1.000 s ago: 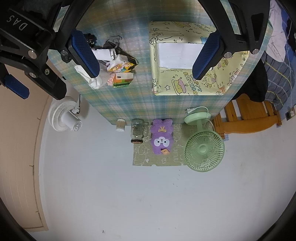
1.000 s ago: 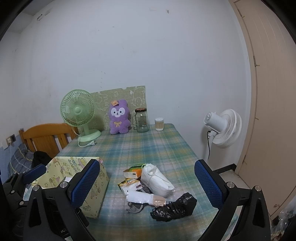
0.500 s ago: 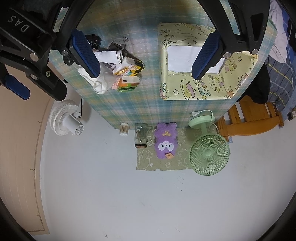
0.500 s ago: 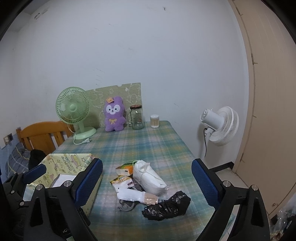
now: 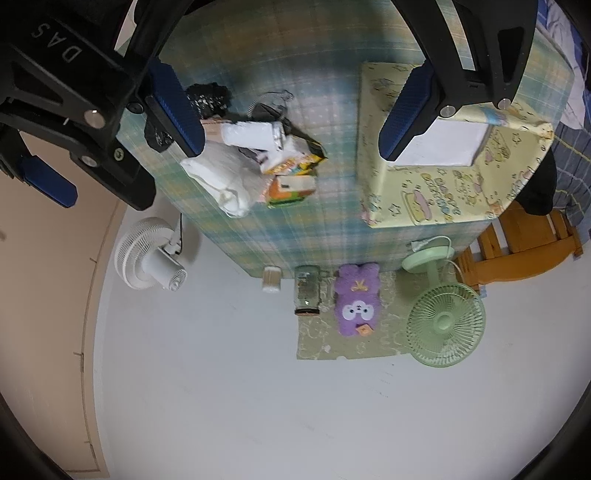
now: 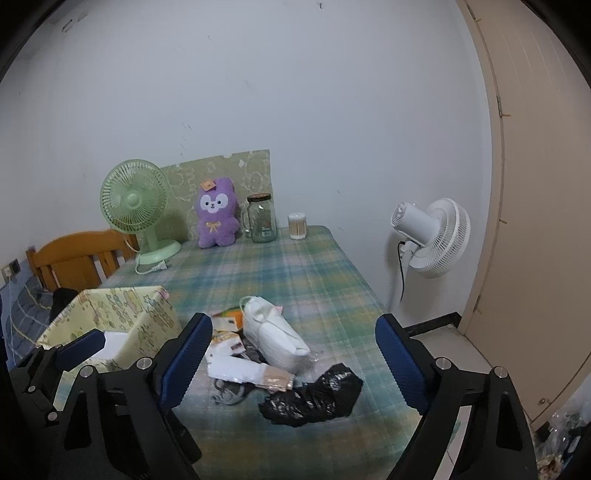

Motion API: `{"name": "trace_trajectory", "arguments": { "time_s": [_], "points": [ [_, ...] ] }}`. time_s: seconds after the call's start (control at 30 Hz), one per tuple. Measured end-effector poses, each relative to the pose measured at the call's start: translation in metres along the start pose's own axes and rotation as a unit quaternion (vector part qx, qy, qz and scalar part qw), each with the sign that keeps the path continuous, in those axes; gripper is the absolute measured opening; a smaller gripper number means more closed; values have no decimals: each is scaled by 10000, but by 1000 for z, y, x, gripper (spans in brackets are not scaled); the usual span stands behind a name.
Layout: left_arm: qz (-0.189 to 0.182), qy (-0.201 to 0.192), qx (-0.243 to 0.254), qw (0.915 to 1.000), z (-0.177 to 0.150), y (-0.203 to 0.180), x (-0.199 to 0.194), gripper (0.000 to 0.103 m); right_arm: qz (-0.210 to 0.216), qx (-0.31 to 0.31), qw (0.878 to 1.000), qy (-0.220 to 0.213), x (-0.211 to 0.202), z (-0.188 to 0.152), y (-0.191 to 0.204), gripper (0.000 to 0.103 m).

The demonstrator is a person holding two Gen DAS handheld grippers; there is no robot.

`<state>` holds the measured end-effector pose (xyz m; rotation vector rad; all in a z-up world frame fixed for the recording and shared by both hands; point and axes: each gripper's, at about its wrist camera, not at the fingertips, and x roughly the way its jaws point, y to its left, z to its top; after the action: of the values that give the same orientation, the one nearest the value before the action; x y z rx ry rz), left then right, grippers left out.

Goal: Organize soft objects
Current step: 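Reach the right tool to the black plastic bag and grasp it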

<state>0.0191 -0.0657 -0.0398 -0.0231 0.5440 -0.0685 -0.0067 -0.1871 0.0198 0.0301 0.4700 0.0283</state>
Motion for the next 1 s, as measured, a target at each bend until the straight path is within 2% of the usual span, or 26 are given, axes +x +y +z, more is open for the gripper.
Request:
{"name": "trace_trajectory", "arguments": {
  "time_s": [0.23, 0.4, 0.87, 1.0],
  "points": [
    [-136, 50, 113, 9998, -11, -17, 12, 96, 7, 98, 9998, 183, 12, -13, -15, 92],
    [-226, 239, 170, 9993, -19, -27, 26, 96, -56, 125, 9992, 376, 26, -23, -23, 91],
    [-38, 609, 283, 9977, -33, -34, 65, 95, -79, 329, 9947, 971, 71, -47, -37, 86],
    [0, 727, 317, 9968, -38, -34, 75, 94, -122, 399, 9924, 1155, 84, -54, -39, 81]
  ]
}}
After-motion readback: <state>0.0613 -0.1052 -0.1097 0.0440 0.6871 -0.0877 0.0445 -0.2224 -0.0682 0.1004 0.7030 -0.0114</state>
